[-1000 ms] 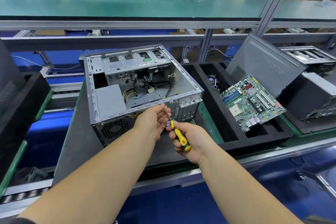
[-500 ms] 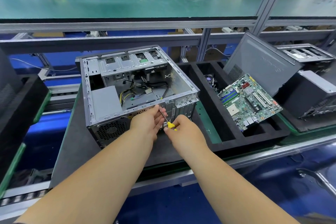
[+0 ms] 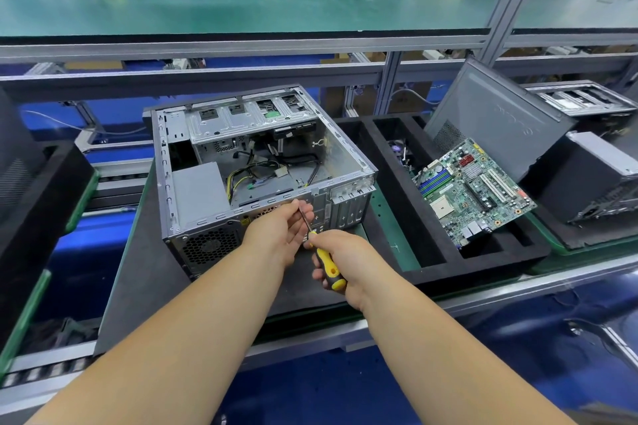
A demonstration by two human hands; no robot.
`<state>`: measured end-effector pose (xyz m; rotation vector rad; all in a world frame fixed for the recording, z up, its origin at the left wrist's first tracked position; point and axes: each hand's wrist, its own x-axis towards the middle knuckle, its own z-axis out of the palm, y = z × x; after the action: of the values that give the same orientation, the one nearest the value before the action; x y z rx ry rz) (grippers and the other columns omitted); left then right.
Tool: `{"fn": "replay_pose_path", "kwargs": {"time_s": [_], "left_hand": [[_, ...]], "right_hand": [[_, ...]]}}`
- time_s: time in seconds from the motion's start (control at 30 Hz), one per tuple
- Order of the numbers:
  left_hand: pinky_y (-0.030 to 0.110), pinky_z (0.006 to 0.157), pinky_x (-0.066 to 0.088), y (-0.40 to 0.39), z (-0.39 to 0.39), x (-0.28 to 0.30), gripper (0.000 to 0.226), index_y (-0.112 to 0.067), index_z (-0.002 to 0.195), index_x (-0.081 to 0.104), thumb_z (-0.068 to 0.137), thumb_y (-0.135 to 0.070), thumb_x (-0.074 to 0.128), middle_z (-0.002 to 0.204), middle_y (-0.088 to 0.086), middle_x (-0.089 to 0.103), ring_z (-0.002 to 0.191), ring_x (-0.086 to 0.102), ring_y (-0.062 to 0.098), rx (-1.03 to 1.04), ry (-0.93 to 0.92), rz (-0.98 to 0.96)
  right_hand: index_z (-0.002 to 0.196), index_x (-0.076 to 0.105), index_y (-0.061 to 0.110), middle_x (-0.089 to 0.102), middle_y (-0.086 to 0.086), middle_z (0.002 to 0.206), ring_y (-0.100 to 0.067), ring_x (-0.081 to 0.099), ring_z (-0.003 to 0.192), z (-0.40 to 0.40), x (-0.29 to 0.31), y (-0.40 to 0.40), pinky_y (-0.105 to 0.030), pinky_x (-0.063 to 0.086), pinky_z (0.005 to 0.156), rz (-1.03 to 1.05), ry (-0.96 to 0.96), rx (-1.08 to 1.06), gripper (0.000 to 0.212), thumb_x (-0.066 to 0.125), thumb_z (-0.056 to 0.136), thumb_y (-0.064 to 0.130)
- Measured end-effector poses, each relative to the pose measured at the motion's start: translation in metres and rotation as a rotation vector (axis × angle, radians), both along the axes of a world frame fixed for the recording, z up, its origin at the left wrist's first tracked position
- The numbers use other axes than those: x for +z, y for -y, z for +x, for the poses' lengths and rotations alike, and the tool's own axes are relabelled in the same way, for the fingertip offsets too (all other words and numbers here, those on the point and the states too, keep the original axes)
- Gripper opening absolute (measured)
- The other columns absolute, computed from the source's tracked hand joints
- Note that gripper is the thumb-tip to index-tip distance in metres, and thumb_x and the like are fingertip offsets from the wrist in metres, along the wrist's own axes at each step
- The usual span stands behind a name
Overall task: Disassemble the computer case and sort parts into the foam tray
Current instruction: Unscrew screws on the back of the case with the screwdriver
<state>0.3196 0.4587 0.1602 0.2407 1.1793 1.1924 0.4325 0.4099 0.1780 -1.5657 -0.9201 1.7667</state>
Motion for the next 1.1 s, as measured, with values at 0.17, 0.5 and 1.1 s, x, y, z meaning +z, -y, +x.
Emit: {"fn": "replay_pose_path", "kwargs": {"time_s": [0.17,0.5,1.1], "left_hand": [[0.016,0.054,0.051,0.003,0.0,0.002,0.023,-0.009,0.089,0.067,0.101,-0.016,0.048,0.067,-0.002,0.073,0.06,0.068,0.005,-0.018,-0.011,0.002],[0.019,0.058,0.051,0.007,-0.004,0.008,0.022,-0.005,0.104,0.066,0.099,-0.017,0.048,0.086,0.005,0.072,0.076,0.068,0.012,-0.013,-0.026,-0.062],[0.015,0.059,0.049,0.003,0.004,0.005,0.017,-0.016,0.085,0.067,0.094,-0.029,0.063,0.066,-0.007,0.072,0.071,0.066,0.004,-0.02,-0.027,-0.022]], "right_hand": [[0.101,0.062,0.016,0.051,-0.002,0.07,-0.007,0.046,0.041,-0.003,-0.001,0.003,-0.019,0.037,0.042,-0.015,-0.033,-0.066,0.014,0.063,0.095,0.029],[0.096,0.068,0.004,0.055,-0.003,0.06,-0.01,0.044,0.043,-0.005,0.005,0.005,-0.019,0.036,0.039,-0.099,-0.151,-0.166,0.024,0.051,0.098,0.021],[0.094,0.039,0.023,0.058,0.001,0.097,-0.021,0.047,0.078,-0.001,0.001,0.005,-0.033,0.029,0.058,0.638,1.066,0.145,0.026,0.064,0.092,0.03]]}}
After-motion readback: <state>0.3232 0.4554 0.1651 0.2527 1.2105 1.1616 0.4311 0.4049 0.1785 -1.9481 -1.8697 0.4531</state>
